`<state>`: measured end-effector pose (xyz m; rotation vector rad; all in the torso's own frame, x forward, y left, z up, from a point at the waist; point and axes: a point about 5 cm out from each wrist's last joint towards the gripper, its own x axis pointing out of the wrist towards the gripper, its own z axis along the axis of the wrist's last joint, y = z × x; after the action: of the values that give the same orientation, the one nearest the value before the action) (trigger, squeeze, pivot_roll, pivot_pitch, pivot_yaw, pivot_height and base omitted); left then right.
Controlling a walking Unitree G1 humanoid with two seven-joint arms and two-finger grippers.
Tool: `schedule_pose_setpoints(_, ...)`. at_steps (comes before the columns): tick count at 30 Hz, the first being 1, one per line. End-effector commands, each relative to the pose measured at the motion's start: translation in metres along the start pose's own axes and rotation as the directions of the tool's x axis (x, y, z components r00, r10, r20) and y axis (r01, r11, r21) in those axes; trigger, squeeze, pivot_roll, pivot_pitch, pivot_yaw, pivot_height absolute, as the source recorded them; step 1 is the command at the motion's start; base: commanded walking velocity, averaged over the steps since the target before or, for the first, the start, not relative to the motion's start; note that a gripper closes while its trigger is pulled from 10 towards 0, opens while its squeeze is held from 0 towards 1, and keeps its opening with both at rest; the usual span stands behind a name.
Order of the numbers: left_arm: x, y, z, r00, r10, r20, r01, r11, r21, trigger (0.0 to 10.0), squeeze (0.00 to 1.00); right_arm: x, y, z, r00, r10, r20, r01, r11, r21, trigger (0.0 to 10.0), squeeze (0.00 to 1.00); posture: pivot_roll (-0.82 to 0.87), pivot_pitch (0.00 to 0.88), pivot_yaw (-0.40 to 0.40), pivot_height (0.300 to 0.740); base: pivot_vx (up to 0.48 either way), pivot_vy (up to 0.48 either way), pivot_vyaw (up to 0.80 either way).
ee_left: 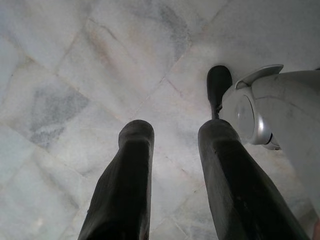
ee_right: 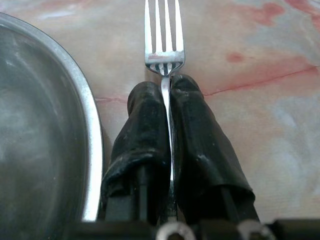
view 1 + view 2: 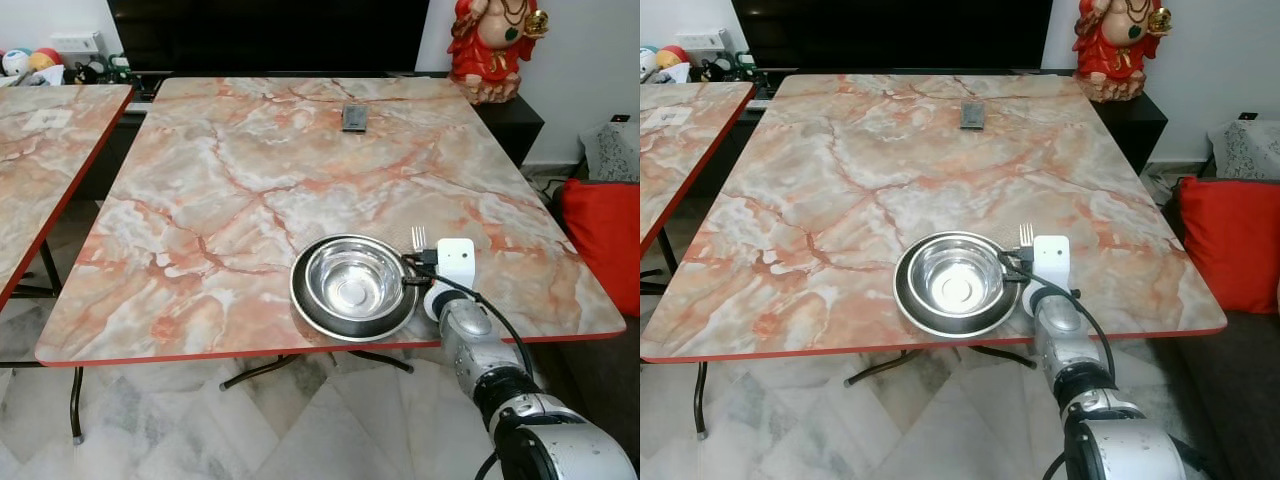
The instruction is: Setting the table
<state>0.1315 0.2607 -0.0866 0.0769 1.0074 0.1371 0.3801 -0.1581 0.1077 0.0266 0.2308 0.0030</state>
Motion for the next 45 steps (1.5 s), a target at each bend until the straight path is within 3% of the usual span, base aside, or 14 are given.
schedule_pose_setpoints(1,-0.003,0.004,-0.010,1.000,0.003,-0.029,-0.003,1.000,0.013,10.0,0.00,0.001,0.001,0.001,1.000,-0.003,0.000,0.003,1.000,0.008,10.0,0.29,0.05,0.163,-0.004,0.740,0.000,0.000,0.00)
schedule_pose_setpoints(8,-0.003,0.005,-0.011,1.000,0.000,-0.030,0.000,1.000,0.017,10.0,0.00,0.000,-0.002,0.000,1.000,-0.019,-0.003,0.019,1.000,0.007,10.0,0.24,0.05,0.165,-0.003,0.740,0.000,0.000,0.00)
schedule_pose_setpoints(14,-0.003,0.003,-0.010,1.000,-0.003,-0.029,0.004,1.000,0.020,10.0,0.00,0.000,-0.002,0.000,1.000,-0.018,-0.003,0.018,1.000,-0.003,10.0,0.32,0.05,0.164,-0.002,0.740,0.000,0.000,0.00)
schedule_pose_setpoints(23,-0.002,-0.005,-0.012,0.999,-0.010,-0.031,0.011,1.000,0.021,10.0,0.00,0.000,-0.002,0.000,1.000,-0.026,0.000,0.026,1.000,-0.005,10.0,0.26,0.05,0.163,-0.001,0.740,0.000,0.000,0.00)
schedule_pose_setpoints(27,-0.002,-0.007,-0.014,0.999,-0.011,-0.033,0.012,1.000,0.021,10.0,0.00,0.000,-0.002,-0.001,1.000,-0.023,-0.002,0.023,1.000,-0.006,10.0,0.32,0.05,0.164,-0.002,0.740,0.000,0.000,0.00)
schedule_pose_setpoints(28,-0.002,-0.007,-0.014,0.999,-0.011,-0.033,0.012,1.000,0.021,10.0,0.00,0.000,-0.002,-0.001,1.000,-0.023,-0.003,0.023,1.000,-0.006,10.0,0.72,0.05,0.164,-0.002,0.740,0.000,0.000,0.00)
schedule_pose_setpoints(29,-0.002,-0.007,-0.014,0.999,-0.012,-0.034,0.012,1.000,0.021,10.0,0.00,0.000,-0.002,-0.001,1.000,-0.023,-0.003,0.023,1.000,-0.007,10.0,0.81,0.05,0.164,-0.002,0.740,0.000,0.000,0.00)
schedule_pose_setpoints(30,-0.002,-0.008,-0.014,0.999,-0.012,-0.034,0.012,1.000,0.021,10.0,0.00,0.000,-0.002,-0.001,1.000,-0.023,-0.004,0.023,1.000,-0.008,10.0,0.81,0.05,0.164,-0.002,0.740,0.000,0.000,0.00)
schedule_pose_setpoints(32,-0.003,-0.008,-0.015,0.999,-0.011,-0.035,0.012,1.000,0.021,10.0,0.00,0.000,-0.003,-0.001,1.000,-0.026,-0.004,0.026,1.000,-0.009,10.0,0.72,0.05,0.164,-0.002,0.740,0.000,0.000,0.00)
schedule_pose_setpoints(33,-0.003,-0.007,-0.015,0.999,-0.011,-0.035,0.012,1.000,0.021,10.0,0.00,0.000,-0.003,-0.001,1.000,-0.027,-0.004,0.027,1.000,-0.010,10.0,0.62,0.05,0.164,-0.002,0.740,0.000,0.000,0.00)
schedule_pose_setpoints(34,-0.003,-0.007,-0.015,0.999,-0.011,-0.035,0.011,1.000,0.021,10.0,0.00,0.000,-0.003,-0.001,1.000,-0.028,-0.003,0.028,1.000,-0.009,10.0,0.31,0.05,0.164,-0.002,0.740,0.000,0.000,0.00)
schedule_pose_setpoints(35,-0.003,-0.007,-0.015,0.999,-0.010,-0.035,0.011,1.000,0.021,10.0,0.00,0.000,-0.003,-0.001,1.000,-0.029,-0.002,0.029,1.000,-0.009,10.0,0.31,0.05,0.164,-0.002,0.740,0.000,0.000,0.00)
schedule_pose_setpoints(36,-0.003,-0.007,-0.015,0.999,-0.010,-0.035,0.011,1.000,0.021,10.0,0.00,0.000,-0.003,-0.001,1.000,-0.030,-0.001,0.030,1.000,-0.009,10.0,0.00,0.05,0.164,-0.002,0.740,0.000,0.000,0.00)
schedule_pose_setpoints(45,-0.004,-0.005,-0.017,0.999,-0.008,-0.036,0.008,1.000,0.021,10.0,0.00,0.000,-0.003,-0.002,0.999,-0.032,0.000,0.032,0.999,-0.008,10.0,0.00,0.05,0.162,-0.002,0.740,0.000,0.000,0.00)
